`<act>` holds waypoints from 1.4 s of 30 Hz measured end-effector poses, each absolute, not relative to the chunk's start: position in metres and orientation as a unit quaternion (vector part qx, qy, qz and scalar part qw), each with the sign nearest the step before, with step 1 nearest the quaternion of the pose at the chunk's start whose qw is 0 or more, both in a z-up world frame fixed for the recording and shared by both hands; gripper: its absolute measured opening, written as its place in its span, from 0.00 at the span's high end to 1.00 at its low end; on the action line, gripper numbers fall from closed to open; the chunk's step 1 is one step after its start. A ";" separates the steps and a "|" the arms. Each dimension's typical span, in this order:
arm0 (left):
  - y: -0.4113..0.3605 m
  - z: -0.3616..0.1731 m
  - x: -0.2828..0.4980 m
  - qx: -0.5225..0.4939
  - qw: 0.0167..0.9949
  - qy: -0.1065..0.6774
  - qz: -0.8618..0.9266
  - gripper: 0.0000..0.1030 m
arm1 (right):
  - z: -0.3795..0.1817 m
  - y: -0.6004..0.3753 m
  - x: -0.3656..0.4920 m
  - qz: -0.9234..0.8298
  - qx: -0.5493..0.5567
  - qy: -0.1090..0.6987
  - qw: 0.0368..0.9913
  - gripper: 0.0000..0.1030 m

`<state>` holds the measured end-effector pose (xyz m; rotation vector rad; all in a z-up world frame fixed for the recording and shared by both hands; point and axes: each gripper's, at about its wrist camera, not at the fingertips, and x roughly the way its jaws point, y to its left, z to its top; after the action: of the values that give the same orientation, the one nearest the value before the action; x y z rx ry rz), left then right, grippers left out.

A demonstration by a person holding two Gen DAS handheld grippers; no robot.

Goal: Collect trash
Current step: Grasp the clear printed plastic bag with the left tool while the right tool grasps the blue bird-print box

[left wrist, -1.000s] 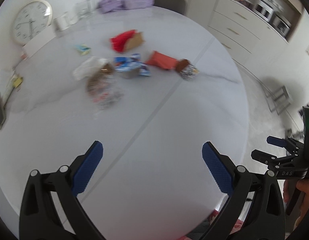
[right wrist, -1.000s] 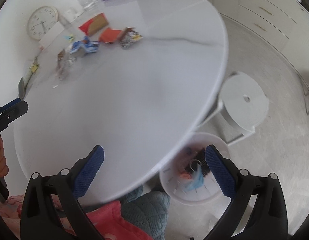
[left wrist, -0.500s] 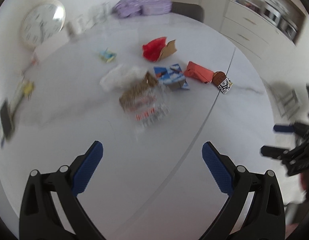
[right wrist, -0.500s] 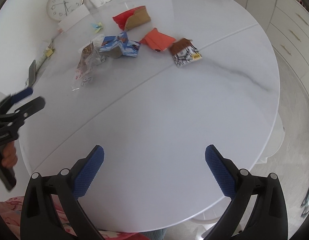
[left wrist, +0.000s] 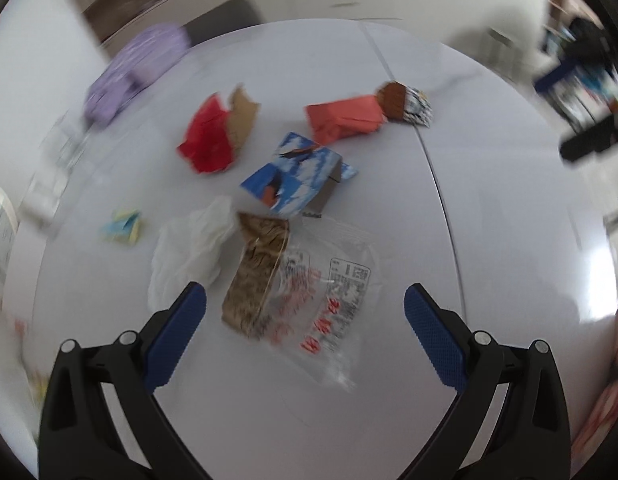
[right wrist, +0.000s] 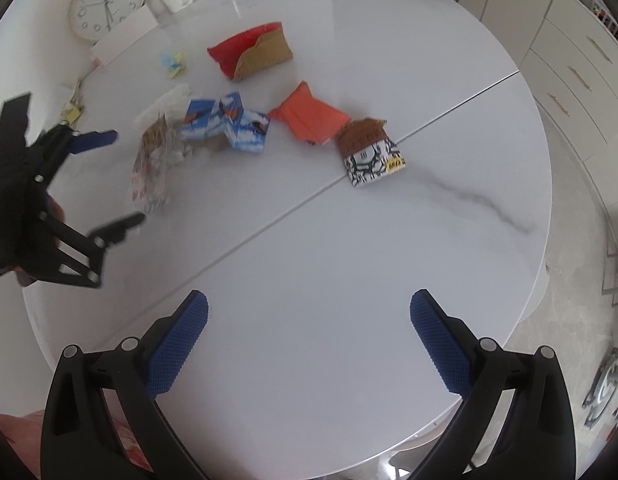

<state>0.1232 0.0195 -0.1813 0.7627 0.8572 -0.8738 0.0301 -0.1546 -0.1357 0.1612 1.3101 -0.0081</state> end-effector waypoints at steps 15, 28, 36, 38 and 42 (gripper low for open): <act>0.029 -0.208 0.129 0.426 0.677 0.309 -0.515 0.31 | -0.135 -0.132 0.023 -0.069 0.136 0.611 0.776 0.02; 0.066 -0.190 0.147 0.311 0.727 0.358 -0.497 0.55 | -0.124 -0.103 0.047 -0.044 0.093 0.608 0.787 0.02; 0.101 -0.167 0.152 0.213 0.783 0.406 -0.421 0.55 | -0.114 -0.083 0.067 0.022 0.014 0.602 0.798 0.02; 0.109 -0.165 0.146 0.196 0.797 0.416 -0.391 0.55 | -0.112 -0.074 0.078 0.061 -0.039 0.594 0.801 0.02; 0.123 -0.153 0.128 0.138 0.818 0.448 -0.334 0.55 | -0.118 -0.058 0.109 0.162 -0.153 0.569 0.791 0.03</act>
<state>0.1284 0.1232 -0.1527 0.2931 0.9544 -0.7115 0.1095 -0.0577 -0.1180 -0.3288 1.2251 0.3497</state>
